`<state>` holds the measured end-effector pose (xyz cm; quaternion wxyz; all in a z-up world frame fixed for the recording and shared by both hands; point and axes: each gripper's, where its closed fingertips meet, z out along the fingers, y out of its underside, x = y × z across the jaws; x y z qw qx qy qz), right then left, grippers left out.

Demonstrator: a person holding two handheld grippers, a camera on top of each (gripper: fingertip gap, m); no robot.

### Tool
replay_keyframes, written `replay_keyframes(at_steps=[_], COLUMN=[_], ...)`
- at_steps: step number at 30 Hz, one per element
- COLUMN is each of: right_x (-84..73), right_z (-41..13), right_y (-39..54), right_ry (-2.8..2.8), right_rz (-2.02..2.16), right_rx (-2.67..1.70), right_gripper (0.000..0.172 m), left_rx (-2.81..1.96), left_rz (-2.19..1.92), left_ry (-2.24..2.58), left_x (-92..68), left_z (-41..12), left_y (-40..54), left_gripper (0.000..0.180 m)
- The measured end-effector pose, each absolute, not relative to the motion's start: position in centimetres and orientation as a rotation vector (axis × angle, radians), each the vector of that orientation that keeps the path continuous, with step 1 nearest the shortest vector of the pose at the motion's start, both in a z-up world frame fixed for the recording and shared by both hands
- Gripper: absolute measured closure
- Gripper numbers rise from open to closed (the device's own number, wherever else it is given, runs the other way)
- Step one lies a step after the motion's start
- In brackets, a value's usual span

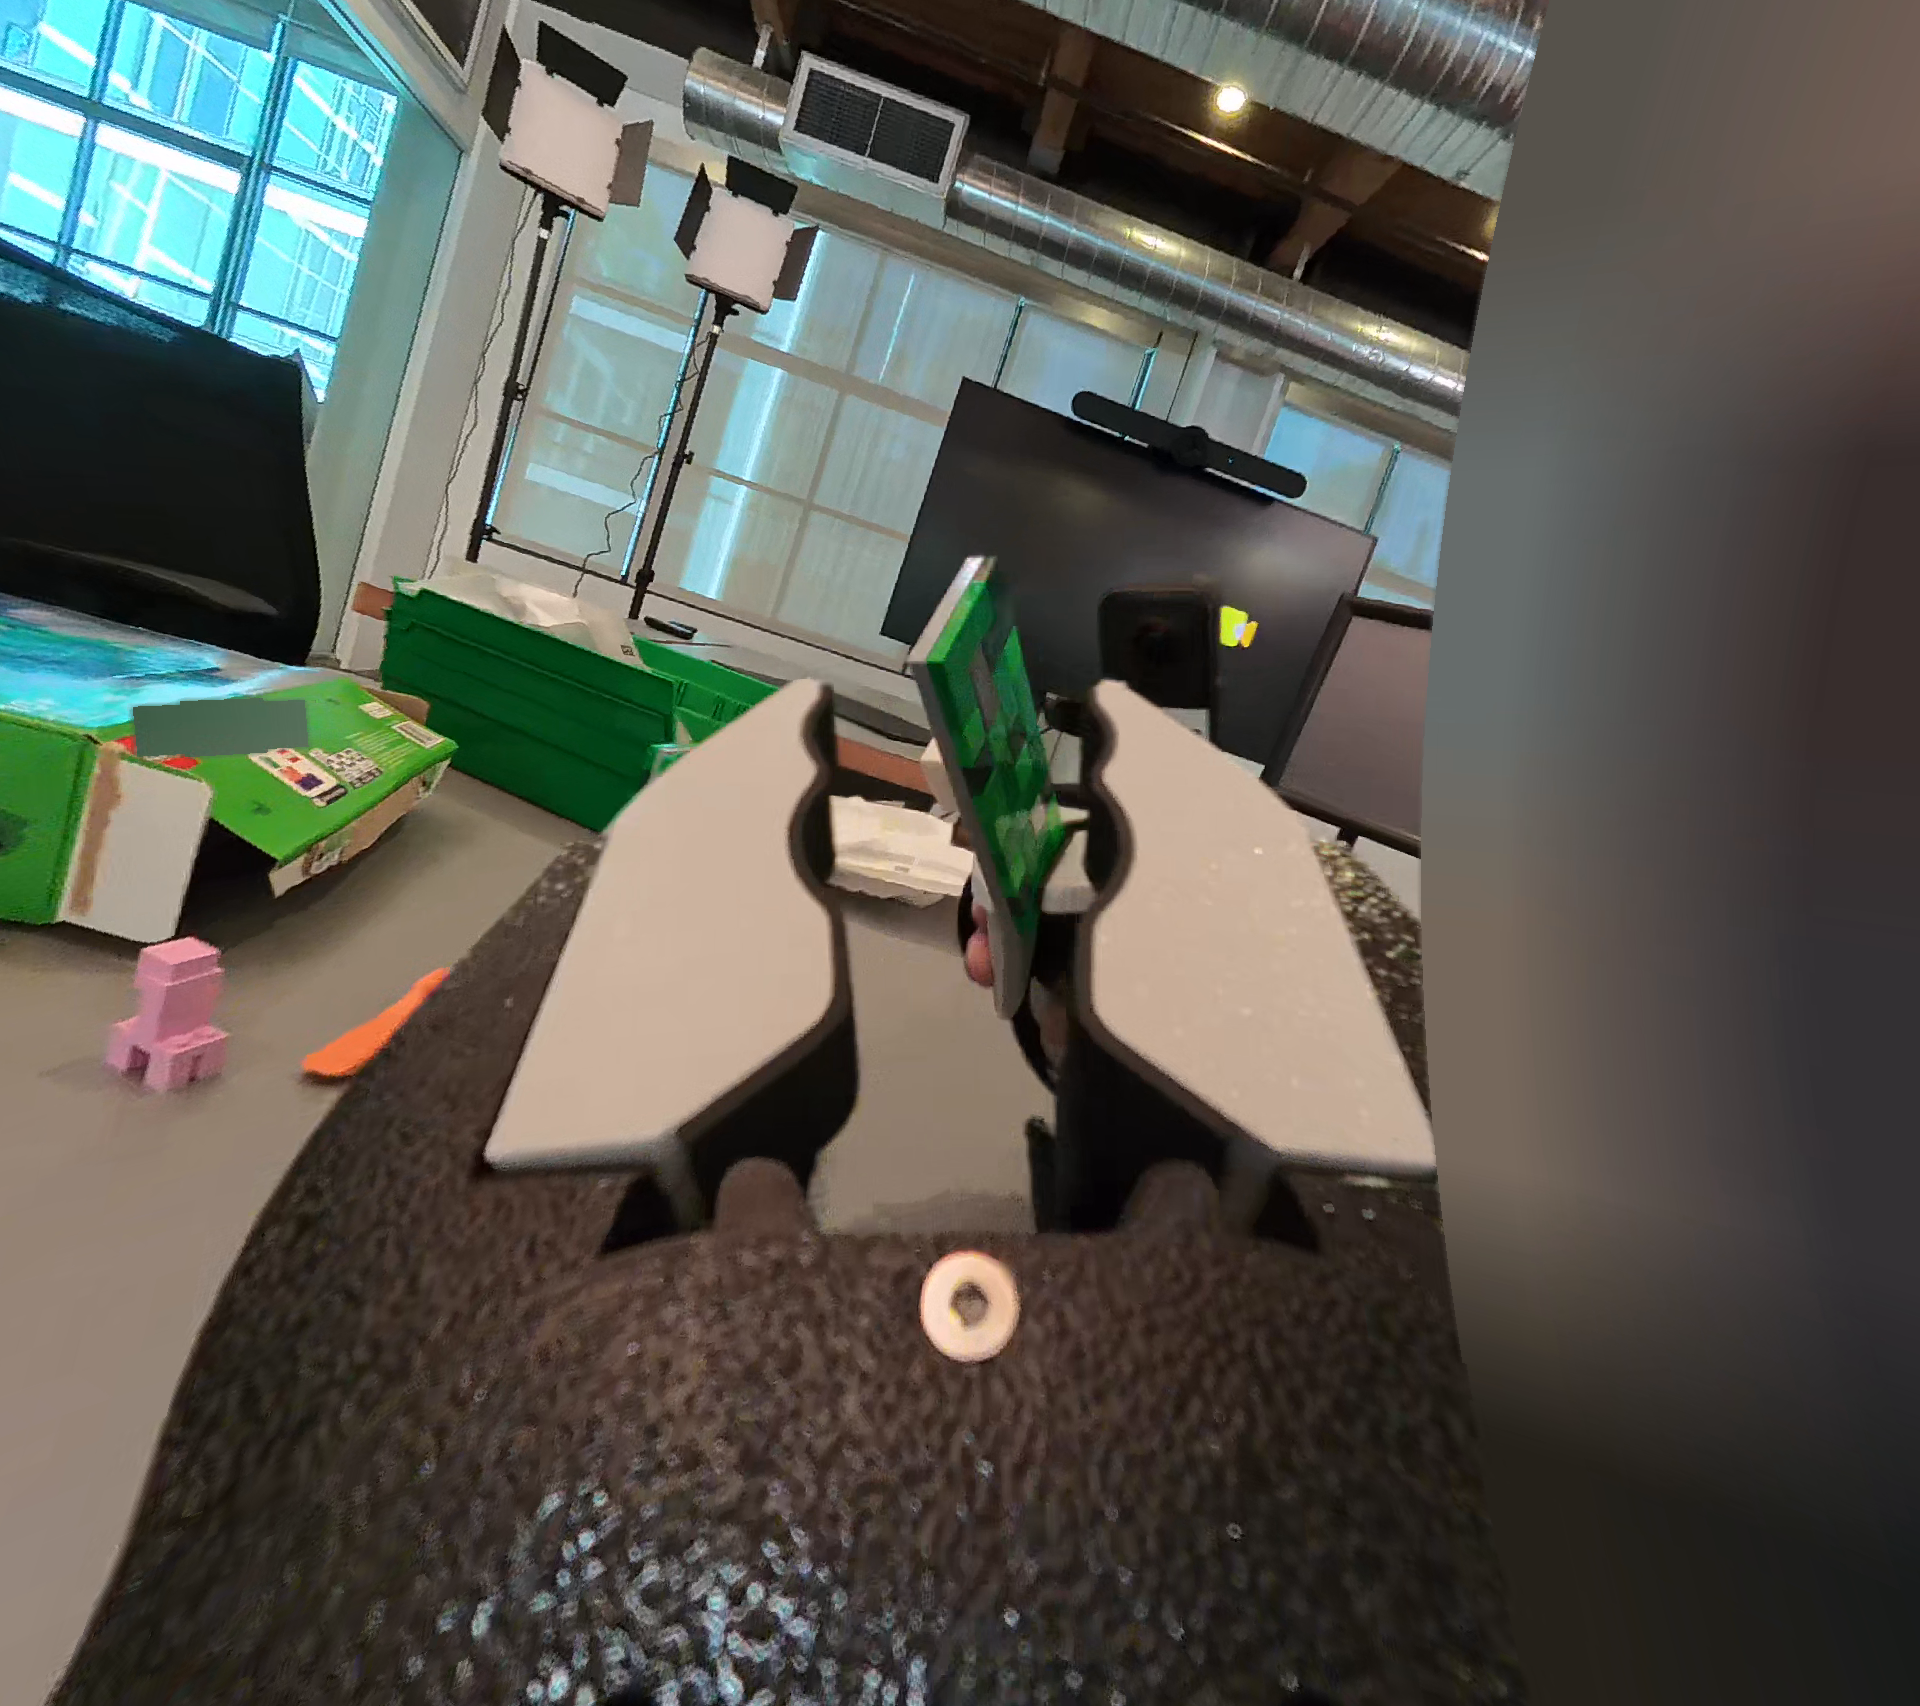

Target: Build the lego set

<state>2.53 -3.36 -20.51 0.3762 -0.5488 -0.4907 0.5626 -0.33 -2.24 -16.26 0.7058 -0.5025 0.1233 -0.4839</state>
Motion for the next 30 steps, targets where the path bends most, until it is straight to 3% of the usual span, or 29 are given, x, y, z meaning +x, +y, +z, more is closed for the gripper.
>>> replay_keyframes(at_steps=[4,7,12,27,30], right_x=[4.1,5.6,7.5,7.9,7.7], right_z=[-19.4,-19.5,-20.7,-23.3,-23.5], right_y=[-2.1,-0.8,0.3,1.5,1.0], right_ry=[-1.217,-1.206,-1.284,-1.776,-1.799], right_rz=[1.344,1.183,0.978,0.513,0.571], right_rx=[-1.403,-1.496,-1.671,-1.839,-1.874], right_gripper=[0.166,0.166,0.166,0.166,0.166], left_rx=[-1.24,-1.389,-1.409,-1.378,-1.373], left_rz=[-0.841,-0.489,-0.005,0.491,0.53], left_ry=[0.26,0.379,0.654,1.039,1.092], left_x=[-2.7,-2.7,-0.4,1.9,2.2], left_z=[-17.9,-20.4,-20.9,-21.1,-21.9], left_y=[-1.8,-1.4,-1.0,1.2,1.4], left_gripper=[0.106,0.096,0.097,0.09,0.093])
